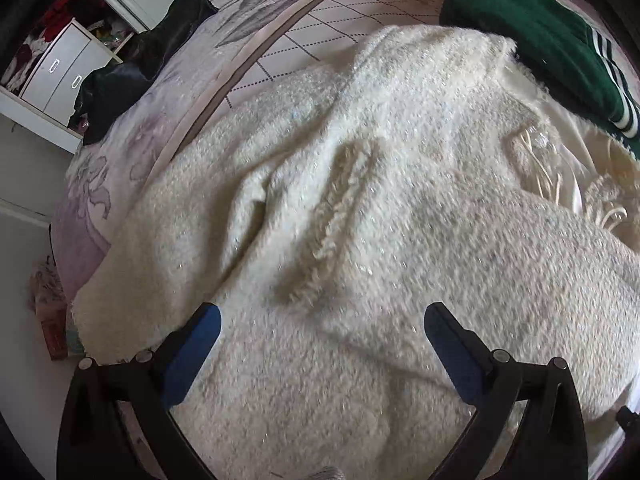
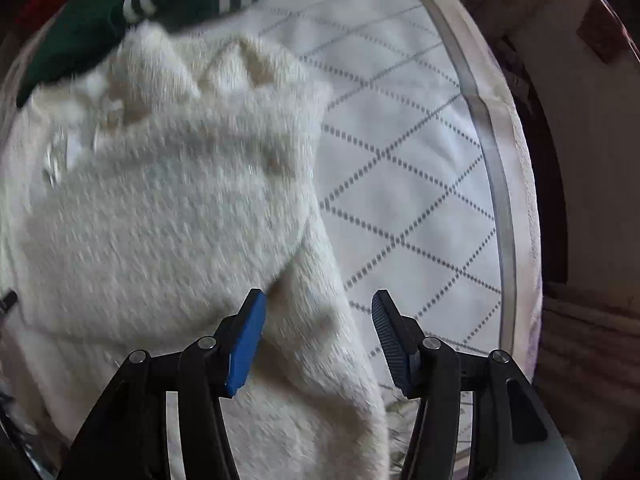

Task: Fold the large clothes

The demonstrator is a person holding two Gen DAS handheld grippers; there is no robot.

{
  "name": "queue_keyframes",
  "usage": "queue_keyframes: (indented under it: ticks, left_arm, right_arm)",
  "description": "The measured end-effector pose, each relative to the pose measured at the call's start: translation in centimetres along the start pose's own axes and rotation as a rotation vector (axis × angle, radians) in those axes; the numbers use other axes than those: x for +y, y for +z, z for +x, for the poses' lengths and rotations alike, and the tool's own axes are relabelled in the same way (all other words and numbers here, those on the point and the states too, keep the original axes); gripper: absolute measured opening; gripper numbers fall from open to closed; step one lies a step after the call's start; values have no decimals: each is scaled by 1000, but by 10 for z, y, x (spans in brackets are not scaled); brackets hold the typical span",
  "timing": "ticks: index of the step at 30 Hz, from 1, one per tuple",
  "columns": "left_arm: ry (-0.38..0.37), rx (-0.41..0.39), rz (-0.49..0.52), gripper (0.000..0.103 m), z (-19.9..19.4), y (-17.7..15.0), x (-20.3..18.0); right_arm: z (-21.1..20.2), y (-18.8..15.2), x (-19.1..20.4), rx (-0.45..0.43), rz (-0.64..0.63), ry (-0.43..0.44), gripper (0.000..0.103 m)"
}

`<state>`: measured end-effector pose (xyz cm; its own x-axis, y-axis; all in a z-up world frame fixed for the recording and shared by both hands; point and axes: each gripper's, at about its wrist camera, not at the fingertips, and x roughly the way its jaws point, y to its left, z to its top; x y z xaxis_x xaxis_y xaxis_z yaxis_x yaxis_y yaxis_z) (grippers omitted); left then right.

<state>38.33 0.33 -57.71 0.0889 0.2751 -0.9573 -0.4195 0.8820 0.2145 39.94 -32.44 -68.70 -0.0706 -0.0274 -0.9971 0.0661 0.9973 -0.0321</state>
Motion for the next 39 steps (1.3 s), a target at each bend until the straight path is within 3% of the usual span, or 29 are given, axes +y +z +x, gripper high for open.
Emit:
queue_keyframes:
  ticks: [2, 5, 6, 8, 11, 14, 16, 22, 24, 29, 32, 35, 39]
  left_arm:
    - [-4, 5, 35, 103, 0, -8, -17]
    - [-2, 4, 73, 103, 5, -13, -39]
    - [-1, 4, 79, 103, 7, -12, -45]
    - [5, 0, 89, 103, 13, -10, -58]
    - [24, 9, 89, 103, 30, -3, -70]
    - [40, 2, 80, 103, 43, 5, -76]
    - [43, -14, 78, 103, 41, 12, -79]
    - [18, -27, 32, 103, 15, 19, -51]
    - [6, -21, -20, 103, 3, 13, -24]
    - [-45, 92, -253, 103, -2, -16, 68]
    - [-84, 173, -436, 103, 11, -37, 132]
    - [-132, 278, -622, 103, 44, -65, 200]
    - [-255, 400, -881, 103, 94, -103, 275]
  right_arm:
    - [13, -4, 7, 5, -59, -18, 58]
    - [20, 9, 11, -128, -74, -80, 56]
    - [20, 14, 2, -151, -3, -67, 54]
    - [21, 15, -35, -168, 235, 56, 52]
    - [24, -7, -92, -184, 565, 198, 52]
    - [36, -32, -126, -159, 747, 260, 52]
    - [39, -34, -135, -134, 739, 293, 51]
    - [-6, -34, -117, -125, 529, 256, 53]
    - [-21, -43, -100, -119, 473, 318, 53]
    - [-22, -61, 21, -21, 317, 476, 53]
    - [-1, -69, 91, 37, 244, 506, 53]
    - [12, -64, 158, 39, 180, 454, 54]
    - [4, -70, 221, -13, 101, 277, 60]
